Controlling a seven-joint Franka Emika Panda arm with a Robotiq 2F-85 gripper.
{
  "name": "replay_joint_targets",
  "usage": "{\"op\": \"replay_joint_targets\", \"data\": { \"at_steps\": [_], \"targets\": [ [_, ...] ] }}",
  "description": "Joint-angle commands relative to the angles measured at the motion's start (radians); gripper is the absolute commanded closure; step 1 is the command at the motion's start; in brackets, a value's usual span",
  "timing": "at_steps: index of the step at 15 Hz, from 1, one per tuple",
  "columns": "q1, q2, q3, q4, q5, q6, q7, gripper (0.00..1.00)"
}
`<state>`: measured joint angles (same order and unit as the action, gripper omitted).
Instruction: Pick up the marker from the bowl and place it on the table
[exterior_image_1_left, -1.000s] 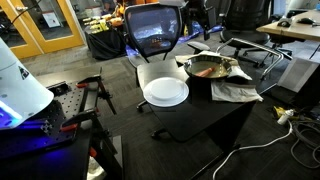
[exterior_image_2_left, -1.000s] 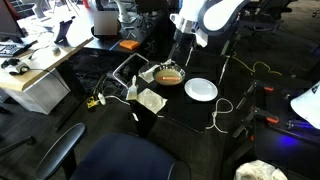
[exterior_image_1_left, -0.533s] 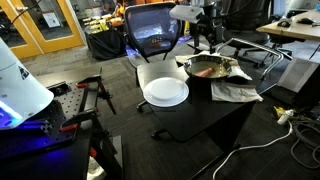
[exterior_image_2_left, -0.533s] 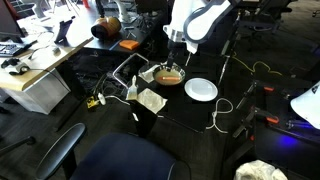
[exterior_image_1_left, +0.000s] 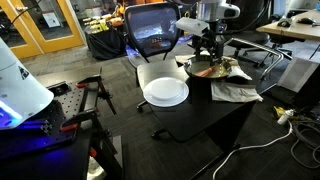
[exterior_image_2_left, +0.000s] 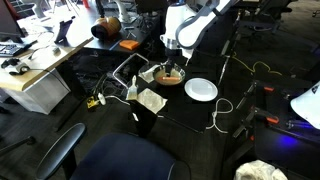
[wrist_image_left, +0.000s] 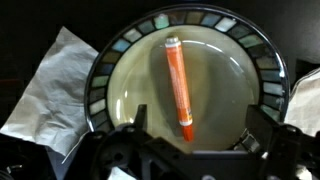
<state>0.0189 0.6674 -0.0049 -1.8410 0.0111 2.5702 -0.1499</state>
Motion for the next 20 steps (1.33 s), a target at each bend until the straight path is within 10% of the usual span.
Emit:
{"op": "replay_joint_targets", "data": {
  "at_steps": [1, 14, 15, 20],
  "targets": [
    [-0.008, 0.049, 0.008, 0.066, -0.013, -0.044, 0.03, 0.0],
    [-0.004, 0.159, -0.01, 0.175, -0.036, -0.04, 0.032, 0.0],
    [-0.003, 0.165, -0.014, 0.178, -0.039, -0.039, 0.032, 0.25],
    [-0.003, 0.181, -0.017, 0.189, -0.04, -0.034, 0.032, 0.57]
  ]
}}
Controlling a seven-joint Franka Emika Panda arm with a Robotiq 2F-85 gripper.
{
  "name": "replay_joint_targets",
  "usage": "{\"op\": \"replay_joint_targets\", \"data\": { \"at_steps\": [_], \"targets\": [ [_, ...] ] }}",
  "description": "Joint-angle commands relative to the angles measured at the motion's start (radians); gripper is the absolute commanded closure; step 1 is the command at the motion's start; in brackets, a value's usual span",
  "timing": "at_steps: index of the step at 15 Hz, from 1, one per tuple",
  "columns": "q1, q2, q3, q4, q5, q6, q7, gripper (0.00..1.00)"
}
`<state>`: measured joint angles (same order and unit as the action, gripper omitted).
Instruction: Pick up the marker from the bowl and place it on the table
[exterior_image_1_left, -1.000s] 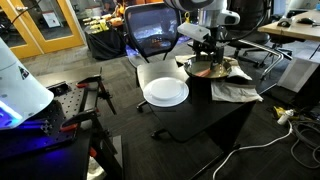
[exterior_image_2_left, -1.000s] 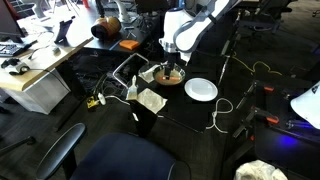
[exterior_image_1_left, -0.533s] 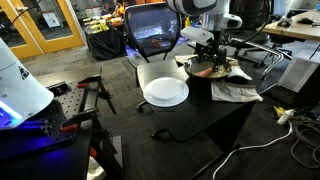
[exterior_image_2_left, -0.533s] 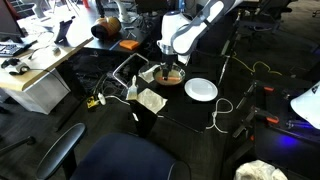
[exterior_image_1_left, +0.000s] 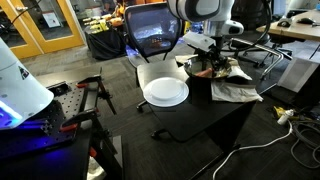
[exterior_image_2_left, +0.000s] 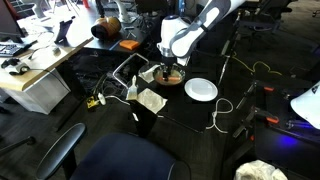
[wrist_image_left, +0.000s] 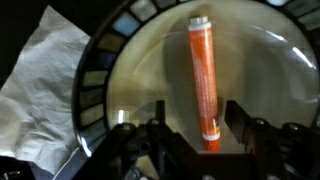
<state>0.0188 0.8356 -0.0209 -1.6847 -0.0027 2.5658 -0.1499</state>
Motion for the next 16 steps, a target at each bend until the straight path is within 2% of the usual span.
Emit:
{"op": "replay_joint_targets", "data": {
  "at_steps": [1, 4, 6, 8, 16],
  "targets": [
    [-0.004, 0.013, -0.001, 0.031, -0.025, -0.027, 0.032, 0.64],
    [-0.003, 0.01, -0.001, 0.027, -0.025, -0.023, 0.033, 0.88],
    [-0.001, 0.005, -0.001, 0.022, -0.025, -0.021, 0.036, 0.99],
    [0.004, -0.017, -0.004, 0.0, -0.025, -0.013, 0.044, 0.95],
    [0.0, -0.239, -0.009, -0.199, -0.008, 0.112, 0.113, 0.95]
  ]
}}
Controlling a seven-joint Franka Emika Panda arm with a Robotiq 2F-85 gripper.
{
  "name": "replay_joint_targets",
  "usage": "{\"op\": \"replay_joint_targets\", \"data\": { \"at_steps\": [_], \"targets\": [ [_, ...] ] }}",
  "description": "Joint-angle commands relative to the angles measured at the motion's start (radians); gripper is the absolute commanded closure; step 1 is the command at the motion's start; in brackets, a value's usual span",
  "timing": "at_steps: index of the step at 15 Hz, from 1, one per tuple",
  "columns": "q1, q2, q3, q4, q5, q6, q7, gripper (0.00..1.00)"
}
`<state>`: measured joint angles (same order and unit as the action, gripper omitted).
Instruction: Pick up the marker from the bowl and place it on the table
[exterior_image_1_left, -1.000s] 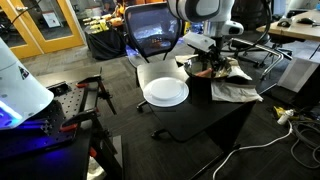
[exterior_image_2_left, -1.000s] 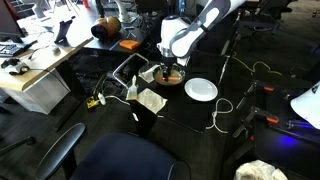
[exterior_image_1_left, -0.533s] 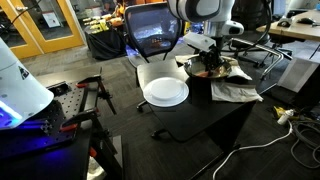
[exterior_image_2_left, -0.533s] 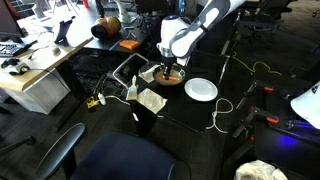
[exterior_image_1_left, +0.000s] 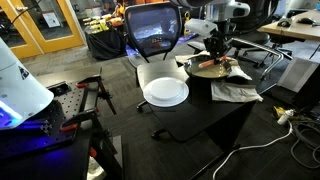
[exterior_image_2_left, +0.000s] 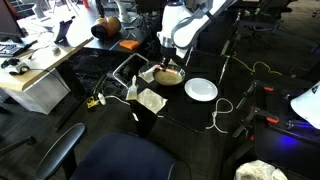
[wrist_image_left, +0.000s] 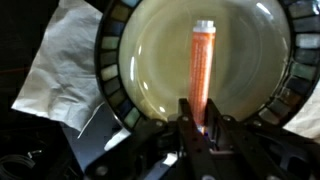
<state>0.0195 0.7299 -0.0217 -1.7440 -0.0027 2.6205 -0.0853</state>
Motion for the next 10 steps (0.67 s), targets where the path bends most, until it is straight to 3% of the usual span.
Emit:
{"op": "replay_joint_targets", "data": {
  "at_steps": [1, 7, 10],
  "targets": [
    [0.001, -0.174, -0.017, -0.179, -0.01, 0.08, 0.065, 0.95],
    [-0.028, -0.359, -0.052, -0.378, 0.0, 0.208, 0.1, 0.95],
    [-0.044, -0.393, -0.082, -0.438, -0.012, 0.251, 0.108, 0.95]
  ]
}}
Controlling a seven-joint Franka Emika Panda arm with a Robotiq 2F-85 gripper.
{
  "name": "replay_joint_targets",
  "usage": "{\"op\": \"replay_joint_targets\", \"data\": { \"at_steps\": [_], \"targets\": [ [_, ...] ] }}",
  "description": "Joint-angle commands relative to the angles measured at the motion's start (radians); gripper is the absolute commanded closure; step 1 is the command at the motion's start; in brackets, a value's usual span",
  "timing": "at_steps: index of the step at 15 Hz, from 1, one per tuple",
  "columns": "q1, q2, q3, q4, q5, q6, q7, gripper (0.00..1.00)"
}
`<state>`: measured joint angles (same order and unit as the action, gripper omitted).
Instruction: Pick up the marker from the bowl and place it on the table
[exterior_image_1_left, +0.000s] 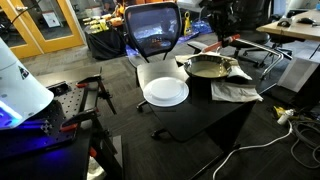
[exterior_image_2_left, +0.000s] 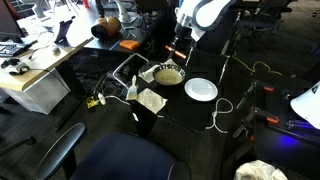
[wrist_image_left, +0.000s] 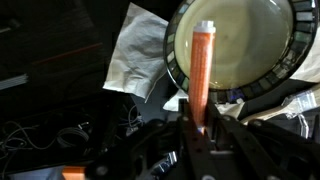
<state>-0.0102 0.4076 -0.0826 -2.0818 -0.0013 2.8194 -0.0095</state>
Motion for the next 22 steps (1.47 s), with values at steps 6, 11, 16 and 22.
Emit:
{"op": "replay_joint_targets", "data": {
  "at_steps": [6, 11, 16, 22],
  "targets": [
    [-0.049, -0.013, -0.059, -0.116, -0.019, 0.082, 0.012, 0.95],
    [-0.078, 0.093, -0.044, -0.026, -0.03, 0.012, -0.037, 0.95],
    [-0.107, 0.195, -0.03, 0.081, -0.07, -0.055, -0.107, 0.95],
    [-0.2, 0.272, 0.056, 0.126, -0.057, -0.065, -0.258, 0.95]
  ]
}}
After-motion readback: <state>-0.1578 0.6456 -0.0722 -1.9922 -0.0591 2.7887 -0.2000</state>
